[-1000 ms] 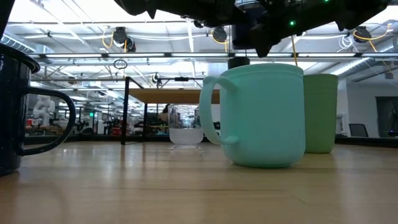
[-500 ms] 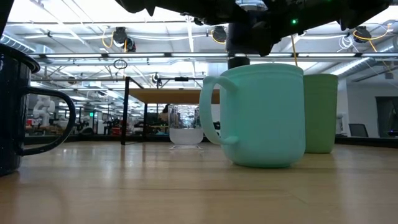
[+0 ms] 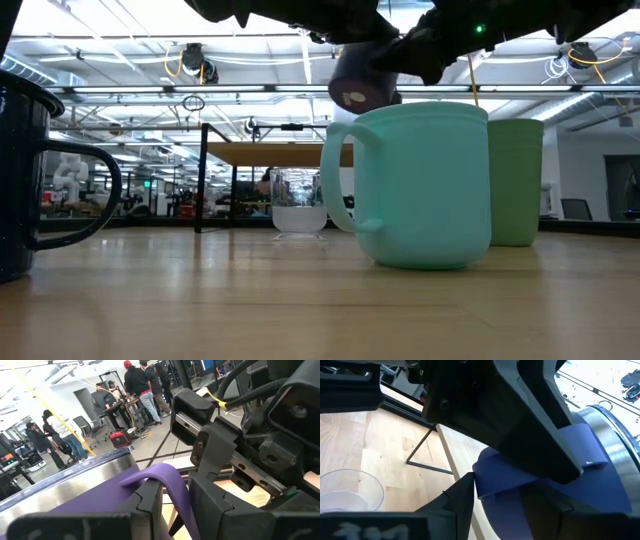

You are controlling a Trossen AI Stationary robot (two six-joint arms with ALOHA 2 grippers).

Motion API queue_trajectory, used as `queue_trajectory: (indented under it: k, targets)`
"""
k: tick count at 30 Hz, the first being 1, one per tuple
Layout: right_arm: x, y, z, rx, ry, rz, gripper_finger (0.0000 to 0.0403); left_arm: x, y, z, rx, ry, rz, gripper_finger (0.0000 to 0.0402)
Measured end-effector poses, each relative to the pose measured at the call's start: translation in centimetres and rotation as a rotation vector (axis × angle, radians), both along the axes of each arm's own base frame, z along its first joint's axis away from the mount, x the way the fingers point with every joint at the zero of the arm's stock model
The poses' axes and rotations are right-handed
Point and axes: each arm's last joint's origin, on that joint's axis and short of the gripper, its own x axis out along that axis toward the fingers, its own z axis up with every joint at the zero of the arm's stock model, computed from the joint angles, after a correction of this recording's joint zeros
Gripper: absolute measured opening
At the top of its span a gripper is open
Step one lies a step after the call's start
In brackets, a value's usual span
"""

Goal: Stack small to large cups/mugs on shelf
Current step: Put the blue mug on the shelf

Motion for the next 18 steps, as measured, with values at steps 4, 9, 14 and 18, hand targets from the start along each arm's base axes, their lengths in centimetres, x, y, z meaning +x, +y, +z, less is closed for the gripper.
queue_trajectory:
  k: [4,9,14,18]
  targets:
    - [-0.1,0.0,-0.1,-0.002,0.016,-0.011,0.0148,0.0,0.0,0.0,0.008,0.004,-0.001,0.0092]
    - [-0.4,0.2,0.0,0.020,0.027,-0.009,0.0148,-0.6,-0.3,0.9,0.008,0.016,-0.013,0.0092]
    - [-1.3,0.6,0.6,0.052,0.023,0.007,0.0148,-1.3,-0.8,1.6,0.012,0.035,-0.030,0.0057]
    - [-2.1,1.0,1.1,0.071,0.024,0.027,0.0148,-1.9,-0.9,2.4,0.020,0.034,-0.046,0.0011]
